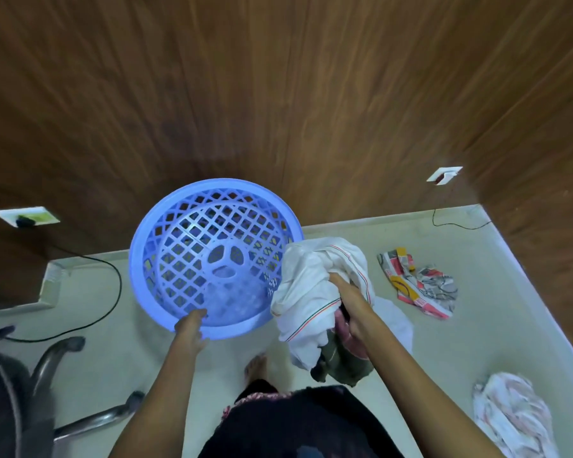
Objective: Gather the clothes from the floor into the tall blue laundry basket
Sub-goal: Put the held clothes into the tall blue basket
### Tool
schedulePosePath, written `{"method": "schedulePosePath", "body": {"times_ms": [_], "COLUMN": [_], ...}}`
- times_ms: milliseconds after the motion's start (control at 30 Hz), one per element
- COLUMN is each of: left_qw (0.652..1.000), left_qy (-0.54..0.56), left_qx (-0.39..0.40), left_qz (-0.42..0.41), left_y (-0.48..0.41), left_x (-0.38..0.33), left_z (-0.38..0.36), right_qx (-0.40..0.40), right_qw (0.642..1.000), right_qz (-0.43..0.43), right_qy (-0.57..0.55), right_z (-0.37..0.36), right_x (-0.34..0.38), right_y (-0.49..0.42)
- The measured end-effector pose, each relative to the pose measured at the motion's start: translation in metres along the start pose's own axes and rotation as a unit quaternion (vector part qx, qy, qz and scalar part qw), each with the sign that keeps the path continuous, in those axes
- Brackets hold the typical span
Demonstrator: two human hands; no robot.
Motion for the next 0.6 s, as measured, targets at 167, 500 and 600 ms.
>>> {"method": "schedulePosePath", "body": {"times_ms": [167, 500, 600], "left_qw": [0.992, 0.991, 0.978], "left_qy": [-0.025, 0.080, 0.204], "left_qx": [-0.122, -0.099, -0.029], "left_qz": [0.007, 0.036, -0.015], "left_y": [-0.043, -0.026, -0.012], "left_x": [-0.012, 0.011, 0.005], "left_z": [0.013, 0.008, 0.002], "right_qx": [-0.011, 0.042, 0.065], "right_qw": [0.999, 0.994, 0.993], "right_qz": [-0.018, -0.025, -0.011], "right_qy": [0.024, 0.092, 0.096], "right_z": [-0.003, 0.004, 0.009], "right_x": [0.016, 0.034, 0.043], "right_y": [-0.030, -0.070, -0.068]}}
Point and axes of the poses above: each hand's wrist, its own y-axis away from the middle knuckle, its own z-axis out of the back of the hand, x = y × z, the point moved 3 cm from there along -y, towards the middle knuckle, and after that the axes turned 14 degrees about y, right-handed, at the moved point
